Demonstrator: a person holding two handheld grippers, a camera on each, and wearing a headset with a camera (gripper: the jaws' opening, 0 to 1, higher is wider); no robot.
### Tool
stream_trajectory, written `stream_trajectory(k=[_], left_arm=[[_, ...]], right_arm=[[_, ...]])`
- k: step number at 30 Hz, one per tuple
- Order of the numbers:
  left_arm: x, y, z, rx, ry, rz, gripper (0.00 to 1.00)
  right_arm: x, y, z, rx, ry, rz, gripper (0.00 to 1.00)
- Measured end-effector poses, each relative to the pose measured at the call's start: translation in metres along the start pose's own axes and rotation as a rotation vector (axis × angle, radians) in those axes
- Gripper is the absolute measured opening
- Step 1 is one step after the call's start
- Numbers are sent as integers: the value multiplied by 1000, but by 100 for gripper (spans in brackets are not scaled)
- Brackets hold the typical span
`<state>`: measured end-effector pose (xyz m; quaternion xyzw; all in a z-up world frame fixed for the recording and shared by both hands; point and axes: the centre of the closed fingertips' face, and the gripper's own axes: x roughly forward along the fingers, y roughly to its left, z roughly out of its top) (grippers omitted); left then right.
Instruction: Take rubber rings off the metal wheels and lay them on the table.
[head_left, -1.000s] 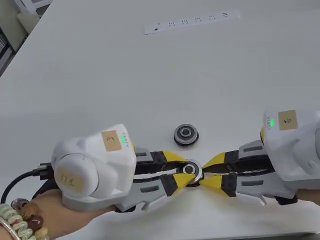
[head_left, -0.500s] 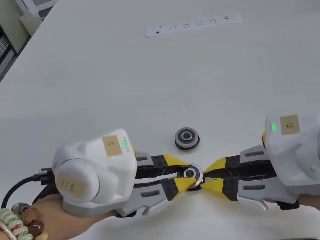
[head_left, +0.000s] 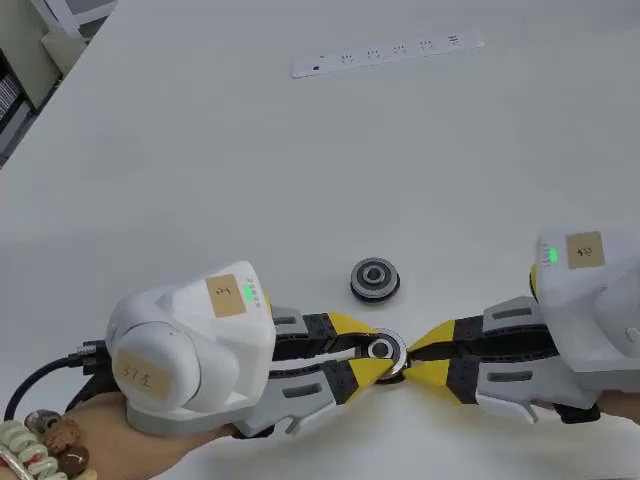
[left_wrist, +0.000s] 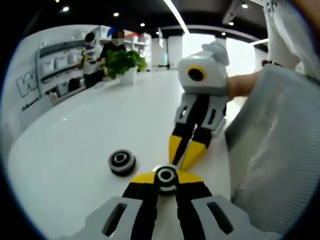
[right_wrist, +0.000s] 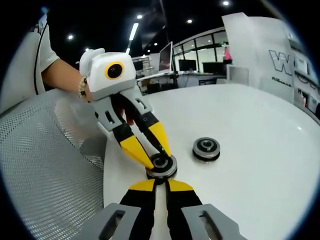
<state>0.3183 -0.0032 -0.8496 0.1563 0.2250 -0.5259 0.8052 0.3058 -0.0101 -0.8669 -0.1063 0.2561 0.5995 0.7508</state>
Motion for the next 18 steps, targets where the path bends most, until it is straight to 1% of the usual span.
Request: stream_trajectory(k=[8,12,14,16,18], left_arm=[[0,0,0,-2,1,0,14],[0,0,0,8,4,0,14],[0,0,0,11,4,-1,14],[0,-1,0,5,3,-1,14],[0,-1,0,13,4,-3,14]], right_arm=[[0,0,0,24,-8,0,2],[-1,-1,0,54,-25,-2,0],[-2,-2,0,91,-31,-2,0],[-2,-2,0,101,-34,-2,0],[-3,-3,-1,116,-37,-5,0]])
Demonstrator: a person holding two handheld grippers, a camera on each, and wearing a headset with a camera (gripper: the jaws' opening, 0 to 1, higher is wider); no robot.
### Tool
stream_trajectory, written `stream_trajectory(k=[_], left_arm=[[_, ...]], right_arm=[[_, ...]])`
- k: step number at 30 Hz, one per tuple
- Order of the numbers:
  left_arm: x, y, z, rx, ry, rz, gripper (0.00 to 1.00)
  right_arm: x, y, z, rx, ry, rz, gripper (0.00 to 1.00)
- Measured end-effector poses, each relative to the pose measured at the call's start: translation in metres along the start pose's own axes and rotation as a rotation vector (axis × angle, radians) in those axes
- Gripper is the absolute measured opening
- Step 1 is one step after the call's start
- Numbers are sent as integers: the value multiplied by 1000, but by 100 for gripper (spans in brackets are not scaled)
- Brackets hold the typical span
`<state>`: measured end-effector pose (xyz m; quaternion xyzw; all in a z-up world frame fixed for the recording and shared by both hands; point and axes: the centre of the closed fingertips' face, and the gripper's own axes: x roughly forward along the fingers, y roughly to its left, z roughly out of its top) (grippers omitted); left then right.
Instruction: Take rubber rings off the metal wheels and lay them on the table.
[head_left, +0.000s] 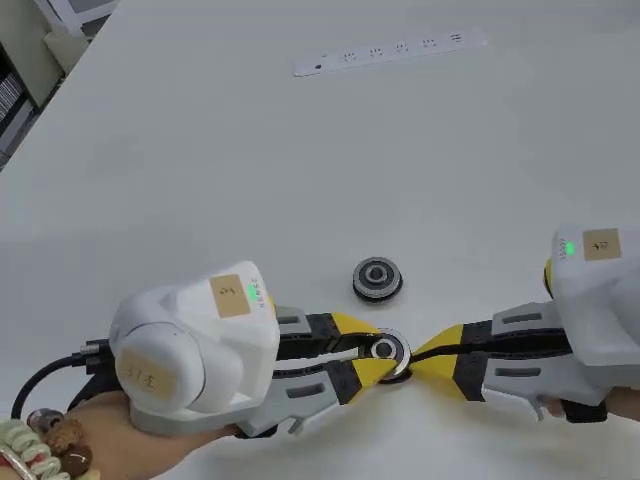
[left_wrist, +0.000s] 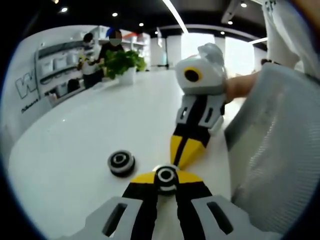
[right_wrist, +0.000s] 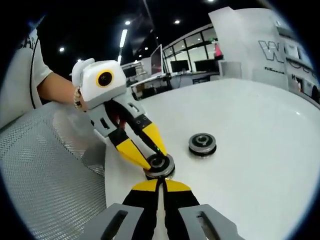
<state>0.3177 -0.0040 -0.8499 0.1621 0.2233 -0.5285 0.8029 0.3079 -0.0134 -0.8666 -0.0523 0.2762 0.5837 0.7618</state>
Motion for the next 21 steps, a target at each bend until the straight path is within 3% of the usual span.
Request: stream_trajectory(k=[9,21], left_arm=[[2,-2,1,33,1,-17,13],[2,-2,1,41,5,-17,13]], right_arm=[[-4,-3,1,63,-8,-13,0],[-5,-3,1,-28,45,-70,0]])
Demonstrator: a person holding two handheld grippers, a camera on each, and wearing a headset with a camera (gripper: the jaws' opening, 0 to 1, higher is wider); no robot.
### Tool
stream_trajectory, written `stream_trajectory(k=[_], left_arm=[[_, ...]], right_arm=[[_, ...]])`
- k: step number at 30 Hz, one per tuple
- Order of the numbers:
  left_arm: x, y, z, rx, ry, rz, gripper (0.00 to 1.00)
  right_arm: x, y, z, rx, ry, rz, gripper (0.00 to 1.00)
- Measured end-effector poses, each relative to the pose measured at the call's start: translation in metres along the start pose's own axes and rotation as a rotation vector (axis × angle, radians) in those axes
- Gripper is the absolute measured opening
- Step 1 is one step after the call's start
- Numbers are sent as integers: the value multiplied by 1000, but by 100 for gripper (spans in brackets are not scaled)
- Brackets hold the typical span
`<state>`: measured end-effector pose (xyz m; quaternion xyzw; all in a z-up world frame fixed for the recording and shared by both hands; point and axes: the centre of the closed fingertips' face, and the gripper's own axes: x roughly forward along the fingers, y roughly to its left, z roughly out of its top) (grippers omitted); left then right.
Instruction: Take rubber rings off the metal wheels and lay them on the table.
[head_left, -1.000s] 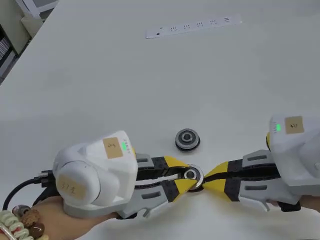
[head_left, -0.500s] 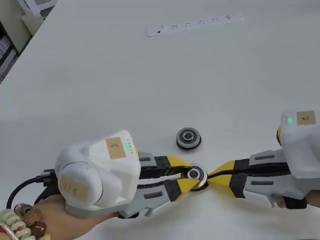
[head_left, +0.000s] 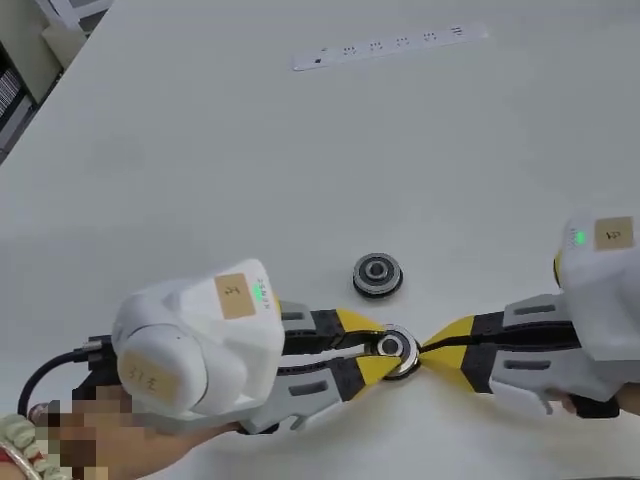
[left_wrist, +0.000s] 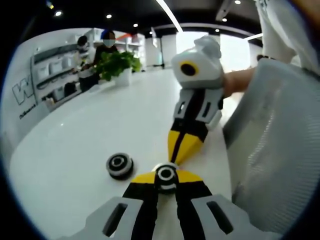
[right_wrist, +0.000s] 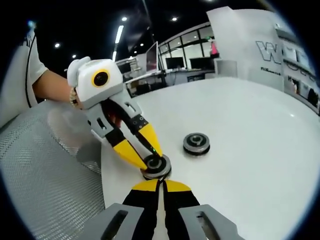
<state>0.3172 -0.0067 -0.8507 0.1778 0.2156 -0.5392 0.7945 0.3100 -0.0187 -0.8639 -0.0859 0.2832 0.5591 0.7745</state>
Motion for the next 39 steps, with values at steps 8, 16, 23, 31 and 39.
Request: stream_trajectory(k=[8,16,23,31,39], left_arm=[[0,0,0,0,2,3,13],[-1,0,0,-3,3,9,13],[-1,1,0,-1,3,11,13],[-1,0,0,13,-2,9,13],[0,-1,0,11,-17,6,14]], right_arm=[[2,-3,-2,-69,8,-46,0],[2,-7,-2,-117,-16,-75,0],[1,-10,0,214,-89,-27,0],[-2,-9,9,419,-208,70,0],[-5,0,6,635,-198,207,0]])
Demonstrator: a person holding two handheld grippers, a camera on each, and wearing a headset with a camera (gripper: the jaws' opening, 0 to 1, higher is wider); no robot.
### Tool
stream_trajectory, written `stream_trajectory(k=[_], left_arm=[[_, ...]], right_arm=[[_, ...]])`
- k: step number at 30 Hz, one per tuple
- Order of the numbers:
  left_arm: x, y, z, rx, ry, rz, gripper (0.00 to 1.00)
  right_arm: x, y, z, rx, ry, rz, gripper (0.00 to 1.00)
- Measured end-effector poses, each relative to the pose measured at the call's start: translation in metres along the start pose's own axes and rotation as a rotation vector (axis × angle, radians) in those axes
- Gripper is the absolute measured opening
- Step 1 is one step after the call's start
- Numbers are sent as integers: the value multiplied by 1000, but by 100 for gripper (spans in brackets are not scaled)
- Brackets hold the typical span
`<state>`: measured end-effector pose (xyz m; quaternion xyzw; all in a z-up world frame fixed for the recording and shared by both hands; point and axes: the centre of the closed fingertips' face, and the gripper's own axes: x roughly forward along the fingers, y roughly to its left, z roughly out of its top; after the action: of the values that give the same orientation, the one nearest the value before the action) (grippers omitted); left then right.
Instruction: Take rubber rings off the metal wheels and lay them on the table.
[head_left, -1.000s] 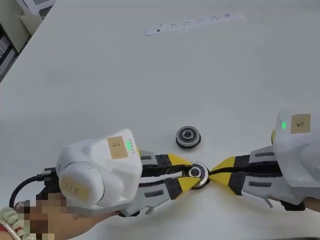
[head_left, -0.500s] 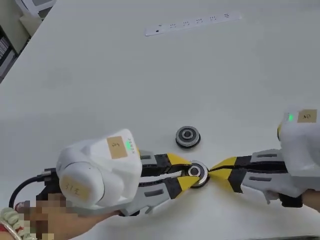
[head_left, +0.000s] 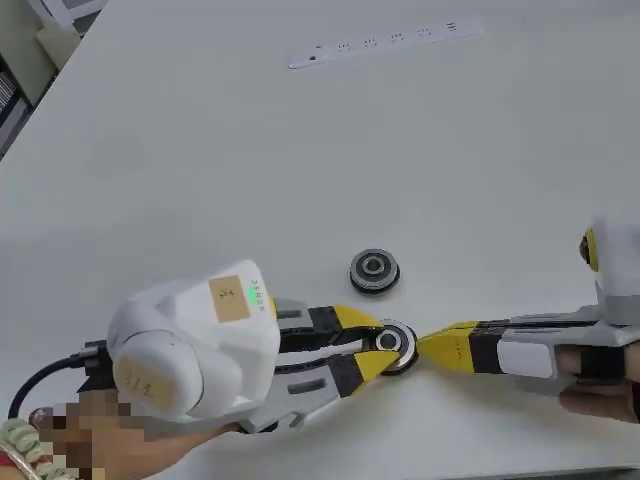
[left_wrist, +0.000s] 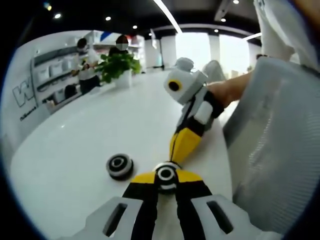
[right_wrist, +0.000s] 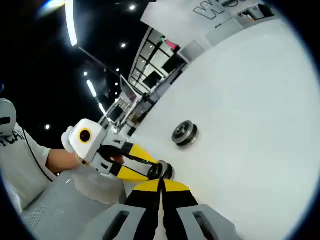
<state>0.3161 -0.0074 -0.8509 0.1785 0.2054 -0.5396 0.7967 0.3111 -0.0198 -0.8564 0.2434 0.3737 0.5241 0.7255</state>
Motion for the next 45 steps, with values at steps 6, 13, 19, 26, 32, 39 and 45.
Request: stream_trajectory(k=[6,13,19,26,32,39,45], left_arm=[[1,-2,1,-9,-11,-3,14],[1,-1,1,-3,-5,-3,14],[1,-1,1,-10,-6,3,14],[1,-1,1,-14,-6,4,14],[1,-1,1,-17,-9,8,14],[1,-1,1,-27,-14,11,14],[1,-1,1,-27,-15,11,14]], right_arm=[[1,10,2,87,-39,45,0],[0,16,5,70,-51,58,0],[4,19,5,68,-47,72,0],[5,18,4,70,-47,77,0],[6,17,4,70,-49,80,0],[7,16,4,85,-61,92,0],[9,17,4,96,-68,100,0]])
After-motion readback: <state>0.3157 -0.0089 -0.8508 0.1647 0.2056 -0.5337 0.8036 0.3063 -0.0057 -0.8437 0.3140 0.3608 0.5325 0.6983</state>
